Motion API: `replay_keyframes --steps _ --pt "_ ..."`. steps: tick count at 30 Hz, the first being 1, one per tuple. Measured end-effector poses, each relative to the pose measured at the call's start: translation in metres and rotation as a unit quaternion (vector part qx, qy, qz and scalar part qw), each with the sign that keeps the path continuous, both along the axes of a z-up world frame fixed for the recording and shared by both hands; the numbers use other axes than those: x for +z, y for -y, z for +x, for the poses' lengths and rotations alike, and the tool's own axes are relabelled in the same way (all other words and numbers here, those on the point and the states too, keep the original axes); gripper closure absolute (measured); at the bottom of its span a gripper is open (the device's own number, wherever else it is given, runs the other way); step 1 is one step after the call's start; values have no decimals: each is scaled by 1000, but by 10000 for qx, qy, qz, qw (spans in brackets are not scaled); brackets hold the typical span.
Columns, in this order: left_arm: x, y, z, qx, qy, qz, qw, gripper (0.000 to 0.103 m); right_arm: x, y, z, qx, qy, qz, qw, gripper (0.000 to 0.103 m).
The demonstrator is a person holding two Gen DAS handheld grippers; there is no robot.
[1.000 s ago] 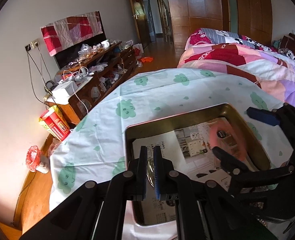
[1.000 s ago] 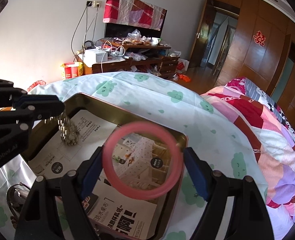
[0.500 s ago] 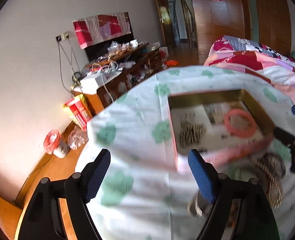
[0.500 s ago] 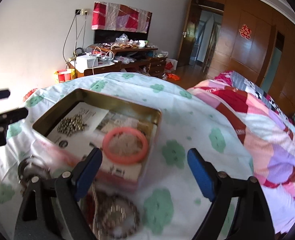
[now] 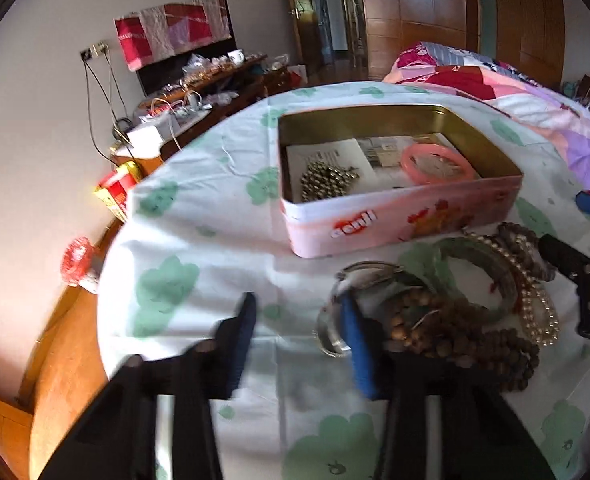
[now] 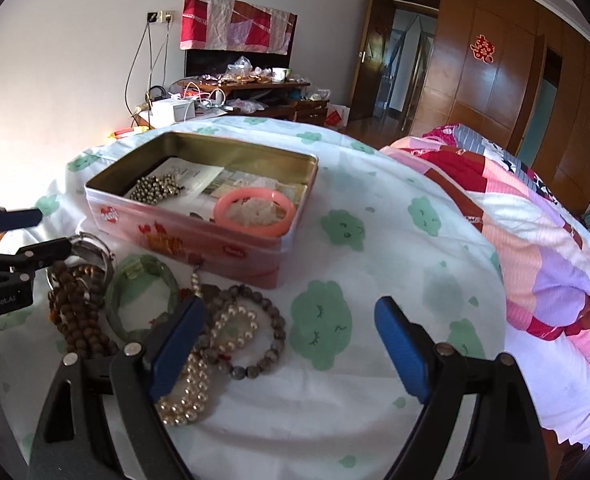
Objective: Organize jewelry
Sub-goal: 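Grasp the silver bangle with the left gripper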
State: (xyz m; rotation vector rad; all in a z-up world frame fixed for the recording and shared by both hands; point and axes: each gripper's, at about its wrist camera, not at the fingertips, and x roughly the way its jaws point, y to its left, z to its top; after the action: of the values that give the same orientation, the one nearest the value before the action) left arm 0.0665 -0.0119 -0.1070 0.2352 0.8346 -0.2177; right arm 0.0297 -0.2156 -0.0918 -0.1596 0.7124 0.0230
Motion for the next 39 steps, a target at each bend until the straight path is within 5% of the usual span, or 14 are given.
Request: replay_keyframes --steps 1,3,17,24,32,34,36,39 --pt "0 0 0 -29 -31 -72 10000 93 -3 1 1 -59 -32 -55 10000 14" --pt "3 -1 -1 -46 -29 -147 9999 99 -7 3 0 -120 -66 -67 9999 14" --pt "37 -20 -18 -66 383 -602 9974 99 -11 6 -4 -113 -91 -11 9999 15" --pt "54 -31 -21 114 713 -578 9957 99 -14 10 -2 -112 -221 118 9996 34" --pt "41 -34 -15 168 494 -640 9966 99 -22 7 3 18 -541 -5 9985 49" --pt "41 -32 -16 129 492 -626 9967 99 -23 6 1 143 -560 29 9983 60" --pt "40 -31 -16 124 492 -621 9968 99 -23 4 -1 338 -599 194 9974 84" --pt "41 -31 -17 146 504 -635 9966 98 -24 -4 -4 424 -587 93 9973 92"
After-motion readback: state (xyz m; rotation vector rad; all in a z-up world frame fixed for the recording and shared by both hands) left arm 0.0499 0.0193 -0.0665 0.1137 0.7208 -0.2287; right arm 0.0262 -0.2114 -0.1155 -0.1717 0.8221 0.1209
